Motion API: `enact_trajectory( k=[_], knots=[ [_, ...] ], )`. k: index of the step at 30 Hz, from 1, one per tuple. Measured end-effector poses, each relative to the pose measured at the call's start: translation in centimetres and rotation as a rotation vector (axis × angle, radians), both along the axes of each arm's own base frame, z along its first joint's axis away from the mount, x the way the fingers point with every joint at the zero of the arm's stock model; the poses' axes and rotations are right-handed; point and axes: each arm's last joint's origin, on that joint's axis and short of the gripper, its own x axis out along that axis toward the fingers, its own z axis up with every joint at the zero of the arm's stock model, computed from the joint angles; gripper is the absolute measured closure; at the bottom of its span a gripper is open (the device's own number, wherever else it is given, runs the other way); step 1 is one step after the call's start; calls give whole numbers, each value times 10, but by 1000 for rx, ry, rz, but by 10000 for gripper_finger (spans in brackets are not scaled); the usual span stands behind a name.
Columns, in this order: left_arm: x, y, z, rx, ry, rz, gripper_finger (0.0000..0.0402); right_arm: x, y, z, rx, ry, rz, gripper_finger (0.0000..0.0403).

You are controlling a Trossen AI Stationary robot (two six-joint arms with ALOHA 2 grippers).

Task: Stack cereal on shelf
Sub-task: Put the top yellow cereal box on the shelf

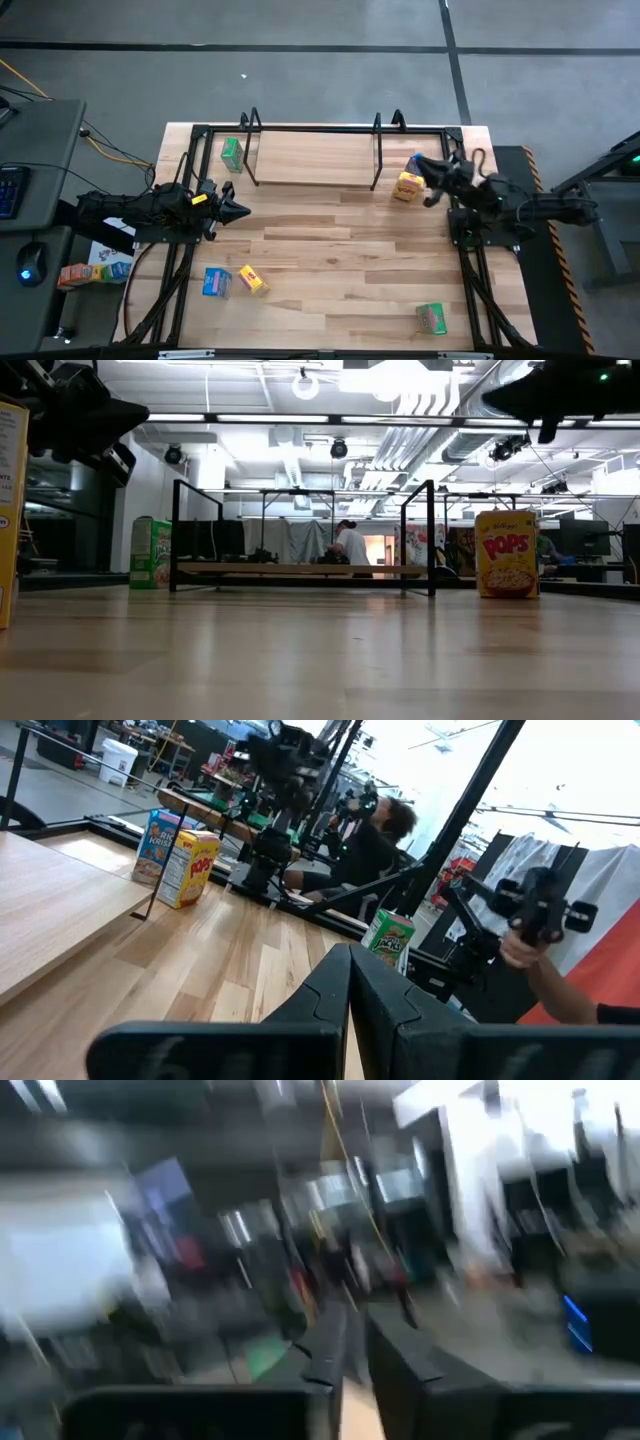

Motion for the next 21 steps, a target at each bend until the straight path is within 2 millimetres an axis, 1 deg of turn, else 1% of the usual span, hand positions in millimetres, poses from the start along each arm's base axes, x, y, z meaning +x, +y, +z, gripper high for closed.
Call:
enact_trajectory(
  k=[3,7,10,13,18,21],
  knots=[
    [0,0,0,0,0,0,401,5,-1,8,116,202,-47,300],
    [0,0,0,0,0,0,401,6,-3,15,252,455,-133,231],
    [0,0,0,0,0,0,401,7,-2,15,339,603,-146,197],
    [0,0,0,0,1,0,401,14,-2,9,394,688,-148,183],
    [0,0,0,0,1,0,401,29,-6,-4,384,804,-192,180],
    [0,0,0,0,0,0,401,37,-12,-6,370,842,-219,180]
  ],
)
